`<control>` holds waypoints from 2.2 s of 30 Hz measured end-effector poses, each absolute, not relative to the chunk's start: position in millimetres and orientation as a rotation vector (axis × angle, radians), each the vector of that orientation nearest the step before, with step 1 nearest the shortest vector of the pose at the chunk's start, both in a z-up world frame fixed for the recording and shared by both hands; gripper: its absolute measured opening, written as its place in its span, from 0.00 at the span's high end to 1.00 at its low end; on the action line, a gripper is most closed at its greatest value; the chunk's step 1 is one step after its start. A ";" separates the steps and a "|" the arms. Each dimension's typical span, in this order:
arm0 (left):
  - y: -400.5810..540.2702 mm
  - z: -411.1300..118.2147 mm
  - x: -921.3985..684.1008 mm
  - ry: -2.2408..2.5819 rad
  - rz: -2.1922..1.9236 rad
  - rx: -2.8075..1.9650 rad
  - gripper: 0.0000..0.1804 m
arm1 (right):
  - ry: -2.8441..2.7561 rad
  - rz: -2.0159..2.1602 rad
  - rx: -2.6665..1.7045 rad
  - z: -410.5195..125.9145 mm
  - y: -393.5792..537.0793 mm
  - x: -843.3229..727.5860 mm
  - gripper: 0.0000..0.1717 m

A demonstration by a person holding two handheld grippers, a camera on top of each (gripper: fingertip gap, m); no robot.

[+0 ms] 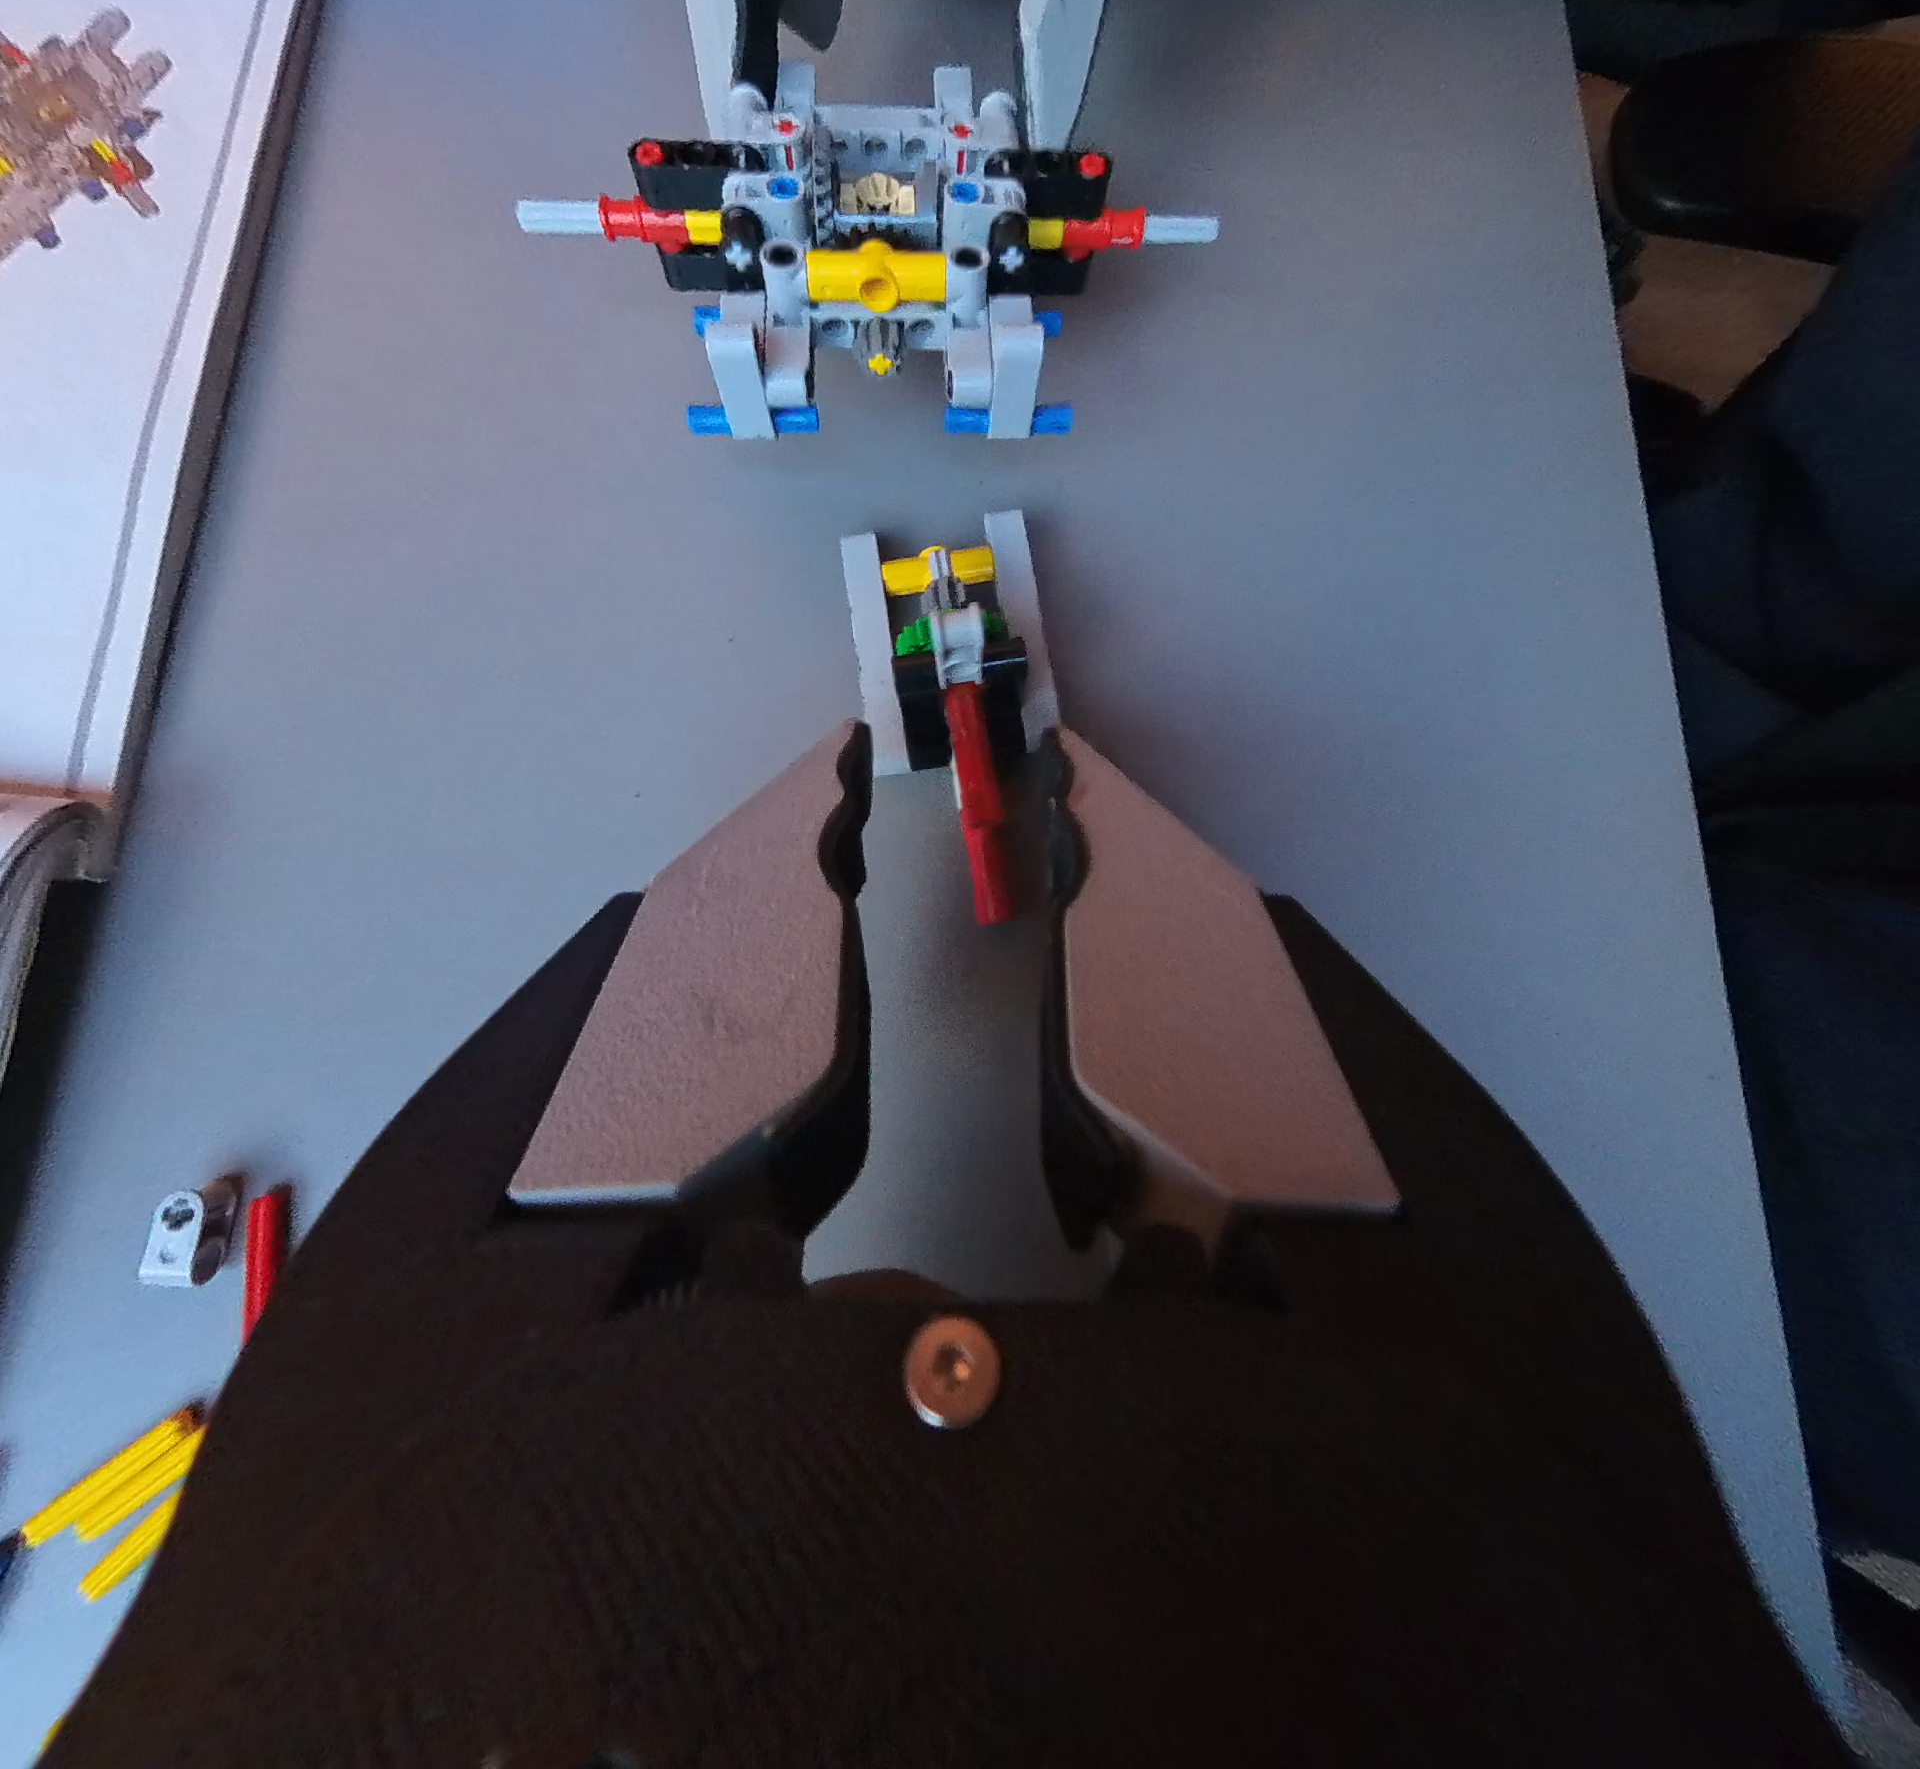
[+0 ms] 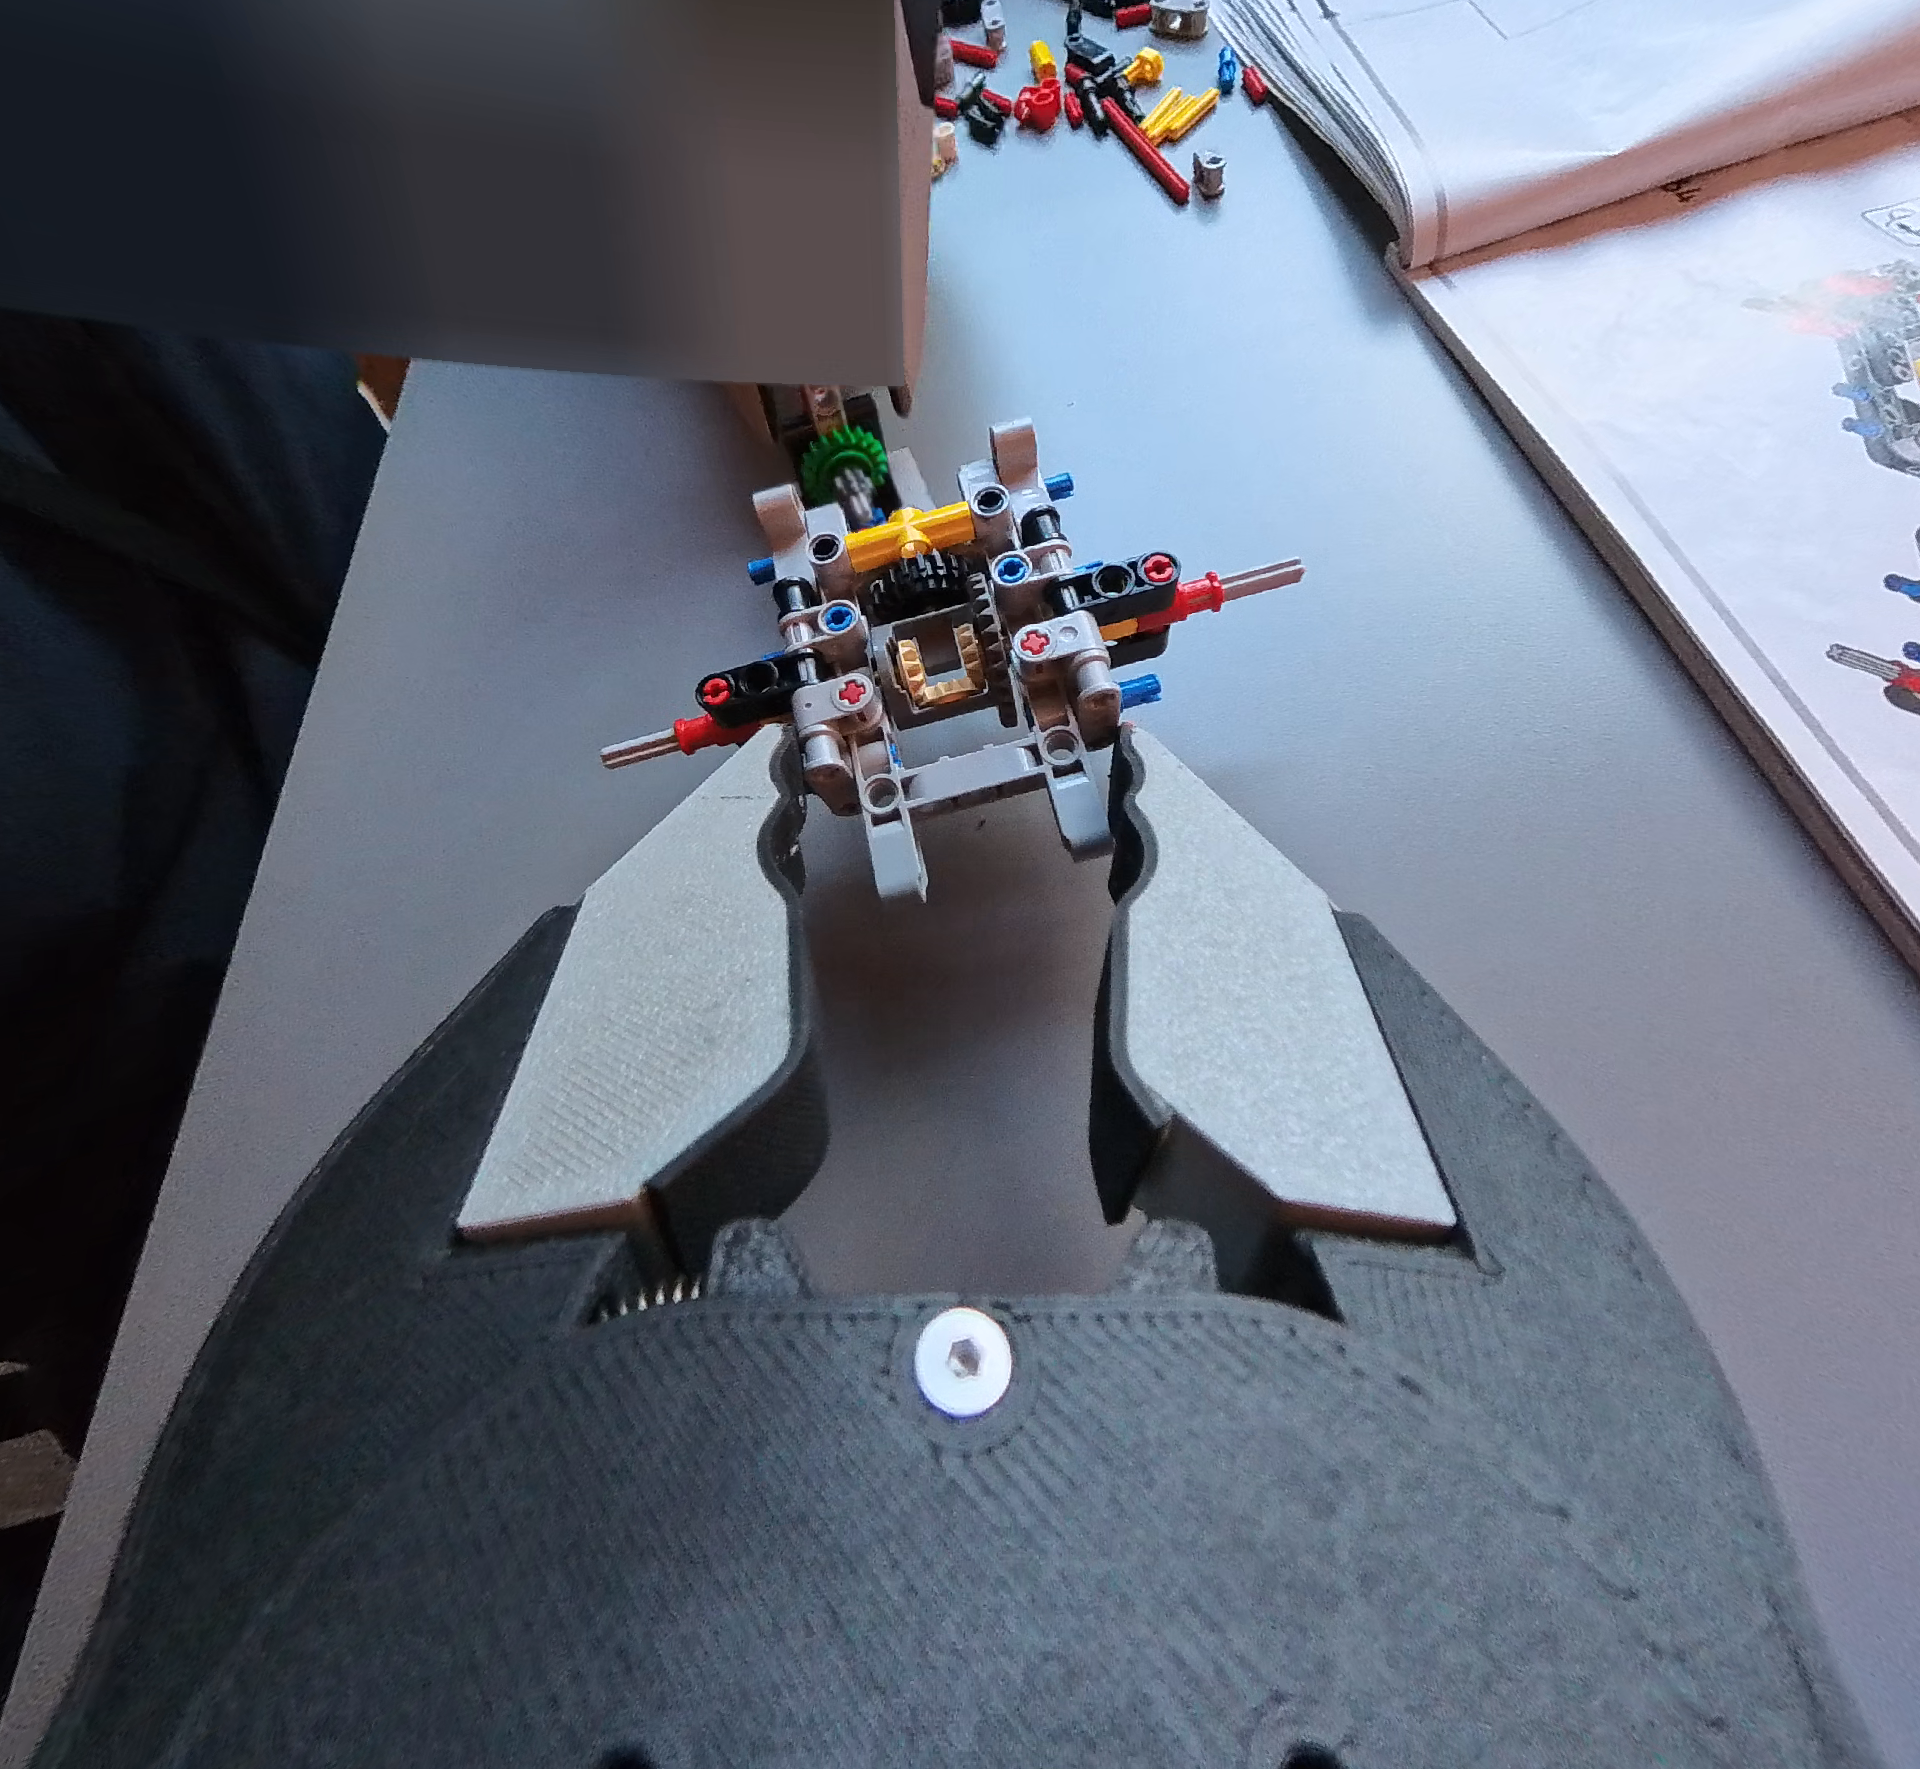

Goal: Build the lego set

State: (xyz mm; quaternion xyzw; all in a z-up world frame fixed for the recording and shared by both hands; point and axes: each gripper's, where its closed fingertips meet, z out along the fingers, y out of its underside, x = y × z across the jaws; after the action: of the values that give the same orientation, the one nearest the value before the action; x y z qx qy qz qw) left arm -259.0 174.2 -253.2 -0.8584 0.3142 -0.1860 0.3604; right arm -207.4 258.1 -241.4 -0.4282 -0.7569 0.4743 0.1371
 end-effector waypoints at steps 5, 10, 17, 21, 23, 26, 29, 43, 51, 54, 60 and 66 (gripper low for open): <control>174.4 -251.0 -257.9 0.822 -0.447 -2.209 0.85 | -2.209 1.369 -1.220 -241.5 252.8 -206.5 0.67; 173.5 -247.2 -256.1 0.835 -0.426 -2.199 0.88 | -2.220 1.365 -1.219 -243.4 250.8 -206.5 0.67; 174.5 -246.3 -255.1 0.841 -0.397 -2.200 0.87 | -2.225 1.357 -1.209 -243.4 248.6 -206.6 0.67; 175.8 -243.5 -254.2 0.835 -0.388 -2.193 0.87 | -2.216 1.358 -1.221 -244.2 250.9 -208.2 0.67; 176.1 -242.8 -252.6 0.834 -0.391 -2.190 0.87 | -2.215 1.361 -1.223 -244.2 250.9 -208.7 0.67; 176.1 -245.2 -250.8 0.839 -0.390 -2.201 0.87 | -2.222 1.353 -1.222 -245.5 249.6 -209.6 0.67; 175.6 -246.6 -249.5 0.848 -0.387 -2.211 0.88 | -2.233 1.348 -1.218 -246.8 247.2 -209.9 0.67; 176.0 -252.6 -248.9 0.847 -0.396 -2.256 0.95 | -2.305 1.199 -1.188 -257.7 242.6 -210.9 0.67; 171.5 -255.8 -250.1 0.857 -0.393 -2.267 0.98 | -2.358 1.130 -1.142 -256.8 229.5 -211.5 0.67; 171.3 -256.4 -251.6 0.860 -0.383 -2.269 0.98 | -2.357 1.124 -1.145 -256.5 229.3 -211.8 0.67; 167.5 -257.5 -254.0 0.830 -0.417 -2.278 0.98 | -2.351 1.099 -1.133 -253.0 229.6 -210.7 0.67; 166.8 -258.1 -251.3 0.774 -0.490 -2.289 0.99 | -2.363 1.075 -1.131 -251.5 230.3 -205.5 0.67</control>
State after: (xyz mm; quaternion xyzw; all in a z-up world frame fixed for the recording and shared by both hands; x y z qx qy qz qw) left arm -251.3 166.8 -258.1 -0.8758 0.2963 -0.1874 0.3318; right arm -205.5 230.3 -251.5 -0.3945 -0.8245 0.3752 0.1542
